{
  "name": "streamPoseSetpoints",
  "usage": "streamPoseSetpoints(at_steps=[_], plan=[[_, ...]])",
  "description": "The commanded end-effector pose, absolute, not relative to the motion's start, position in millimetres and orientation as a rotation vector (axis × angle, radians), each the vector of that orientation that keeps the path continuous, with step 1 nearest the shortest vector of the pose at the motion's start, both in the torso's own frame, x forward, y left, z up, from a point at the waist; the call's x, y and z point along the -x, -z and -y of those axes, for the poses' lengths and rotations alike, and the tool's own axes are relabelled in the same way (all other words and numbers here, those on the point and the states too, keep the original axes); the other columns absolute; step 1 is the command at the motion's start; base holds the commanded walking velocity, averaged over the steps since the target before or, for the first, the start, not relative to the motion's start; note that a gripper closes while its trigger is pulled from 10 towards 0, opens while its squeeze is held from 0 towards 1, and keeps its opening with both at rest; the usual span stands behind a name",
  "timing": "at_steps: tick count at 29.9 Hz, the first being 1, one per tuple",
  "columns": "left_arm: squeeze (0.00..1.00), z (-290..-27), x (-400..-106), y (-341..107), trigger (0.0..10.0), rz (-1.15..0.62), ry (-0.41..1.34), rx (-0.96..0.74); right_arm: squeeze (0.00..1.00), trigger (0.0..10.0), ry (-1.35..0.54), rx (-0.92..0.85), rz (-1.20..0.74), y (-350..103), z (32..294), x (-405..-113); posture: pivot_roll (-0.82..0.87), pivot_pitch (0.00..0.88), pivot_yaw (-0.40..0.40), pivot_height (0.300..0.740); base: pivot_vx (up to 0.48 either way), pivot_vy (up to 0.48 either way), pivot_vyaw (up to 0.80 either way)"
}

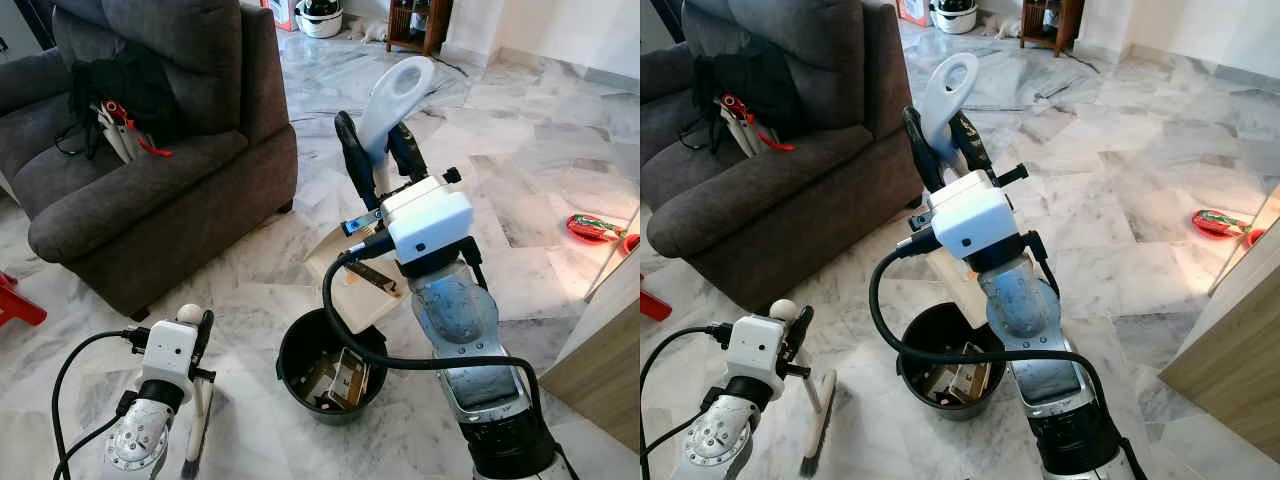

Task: Sweep floor

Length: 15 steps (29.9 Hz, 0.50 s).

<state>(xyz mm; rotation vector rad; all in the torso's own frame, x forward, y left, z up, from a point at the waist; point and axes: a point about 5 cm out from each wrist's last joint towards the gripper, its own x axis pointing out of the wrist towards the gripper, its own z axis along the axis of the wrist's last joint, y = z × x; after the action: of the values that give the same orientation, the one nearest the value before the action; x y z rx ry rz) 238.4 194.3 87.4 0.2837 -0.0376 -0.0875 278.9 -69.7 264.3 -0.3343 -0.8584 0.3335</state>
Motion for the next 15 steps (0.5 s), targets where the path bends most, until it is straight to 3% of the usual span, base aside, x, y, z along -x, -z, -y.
streamPoseSetpoints(at_steps=[1,9,15], plan=[[0.0,-197.7,-237.9,-90.3,10.0,0.049,0.082,-0.311,0.0,10.0,-0.273,0.307,0.858,-268.0,78.1,-281.9,0.06,0.099,0.095,0.74,0.0,0.0,0.0],[0.0,-198.0,-237.4,-90.0,10.0,0.048,0.081,-0.312,0.0,10.0,-0.195,0.357,0.861,-271.3,99.9,-287.2,0.06,0.1,0.096,0.74,0.0,0.0,0.0],[0.0,-198.9,-237.4,-90.3,10.0,0.048,0.081,-0.315,0.0,10.0,-0.178,0.363,0.874,-272.5,102.4,-287.1,0.06,0.1,0.099,0.74,0.0,0.0,0.0]])
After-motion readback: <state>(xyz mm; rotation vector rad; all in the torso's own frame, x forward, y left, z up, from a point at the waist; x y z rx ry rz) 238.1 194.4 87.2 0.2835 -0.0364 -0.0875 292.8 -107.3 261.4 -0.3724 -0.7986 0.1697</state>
